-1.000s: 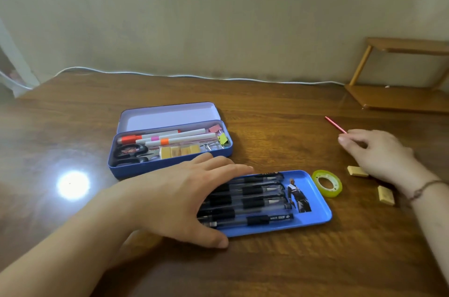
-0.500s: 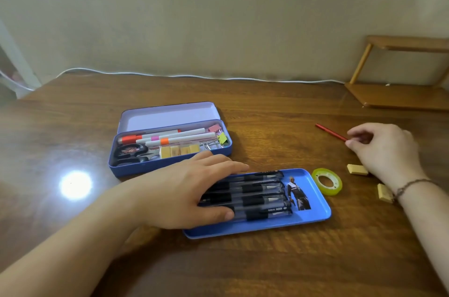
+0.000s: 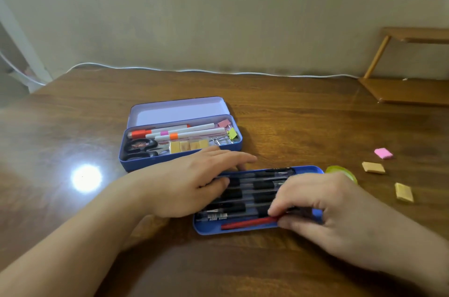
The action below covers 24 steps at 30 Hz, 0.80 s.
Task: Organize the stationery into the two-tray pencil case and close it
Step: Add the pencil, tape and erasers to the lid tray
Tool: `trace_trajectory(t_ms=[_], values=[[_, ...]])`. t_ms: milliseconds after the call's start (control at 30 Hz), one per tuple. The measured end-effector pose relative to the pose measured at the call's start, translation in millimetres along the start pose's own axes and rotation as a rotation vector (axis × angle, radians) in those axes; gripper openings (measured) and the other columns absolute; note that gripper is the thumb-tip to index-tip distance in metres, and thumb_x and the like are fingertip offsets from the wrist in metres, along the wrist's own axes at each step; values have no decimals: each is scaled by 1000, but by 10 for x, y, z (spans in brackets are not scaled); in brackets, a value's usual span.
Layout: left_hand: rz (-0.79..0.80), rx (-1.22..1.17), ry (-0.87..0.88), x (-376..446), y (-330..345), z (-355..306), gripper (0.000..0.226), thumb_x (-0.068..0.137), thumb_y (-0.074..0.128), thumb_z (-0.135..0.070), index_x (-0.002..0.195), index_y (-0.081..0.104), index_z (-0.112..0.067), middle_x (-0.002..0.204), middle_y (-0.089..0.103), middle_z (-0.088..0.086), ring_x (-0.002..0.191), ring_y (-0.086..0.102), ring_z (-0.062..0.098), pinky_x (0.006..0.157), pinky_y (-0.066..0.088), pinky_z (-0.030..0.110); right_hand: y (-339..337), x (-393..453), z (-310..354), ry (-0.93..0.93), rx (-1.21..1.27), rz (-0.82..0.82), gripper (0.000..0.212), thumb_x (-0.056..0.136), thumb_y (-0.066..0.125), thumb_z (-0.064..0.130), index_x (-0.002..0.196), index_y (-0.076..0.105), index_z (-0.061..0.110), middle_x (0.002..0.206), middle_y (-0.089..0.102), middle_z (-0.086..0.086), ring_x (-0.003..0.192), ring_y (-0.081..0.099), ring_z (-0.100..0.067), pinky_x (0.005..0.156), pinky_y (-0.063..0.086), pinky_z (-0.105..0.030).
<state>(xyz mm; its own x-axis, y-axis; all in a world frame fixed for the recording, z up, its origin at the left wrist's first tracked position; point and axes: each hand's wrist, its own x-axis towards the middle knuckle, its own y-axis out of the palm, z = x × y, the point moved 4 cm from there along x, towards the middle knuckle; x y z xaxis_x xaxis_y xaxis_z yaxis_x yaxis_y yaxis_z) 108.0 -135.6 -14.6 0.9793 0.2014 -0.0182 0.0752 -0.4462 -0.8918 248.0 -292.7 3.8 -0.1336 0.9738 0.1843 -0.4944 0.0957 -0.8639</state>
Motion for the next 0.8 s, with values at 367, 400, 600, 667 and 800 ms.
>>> trace_trajectory(t_ms=[367,400,600,667,800], values=[[19,50,109,-8,11,-102,79,81,56,-70,147,21,-45,140,34,-30,133,27,-9,106,25,8,-343,-61,-207,63,-143,-193,13,82,63,42,94,67,39,95,62,26,94,59,1,79,50,-24],[14,90,129,-6,21,-118,87,76,59,-74,147,18,-45,140,33,-29,133,27,-8,107,26,10,-489,-104,-340,127,-220,-197,18,80,64,46,97,65,45,98,61,29,97,57,2,80,50,-28],[9,175,150,-4,19,-146,95,70,64,-74,146,14,-47,138,32,-30,129,29,-7,107,33,19,-614,-300,-894,374,-331,145,56,54,59,80,106,38,73,115,41,45,114,30,16,79,41,-19],[14,190,156,-22,-4,-145,94,69,64,-74,146,17,-47,138,31,-29,129,31,-6,108,35,23,-559,-271,-928,390,-330,140,47,59,62,75,101,43,68,108,49,38,108,35,16,78,43,-18],[-32,242,205,-33,-22,-193,88,74,59,-75,148,26,-40,153,21,-23,139,22,-1,114,28,27,-621,-221,-846,336,-361,30,46,61,60,74,104,54,56,98,55,33,102,43,15,73,41,-15]])
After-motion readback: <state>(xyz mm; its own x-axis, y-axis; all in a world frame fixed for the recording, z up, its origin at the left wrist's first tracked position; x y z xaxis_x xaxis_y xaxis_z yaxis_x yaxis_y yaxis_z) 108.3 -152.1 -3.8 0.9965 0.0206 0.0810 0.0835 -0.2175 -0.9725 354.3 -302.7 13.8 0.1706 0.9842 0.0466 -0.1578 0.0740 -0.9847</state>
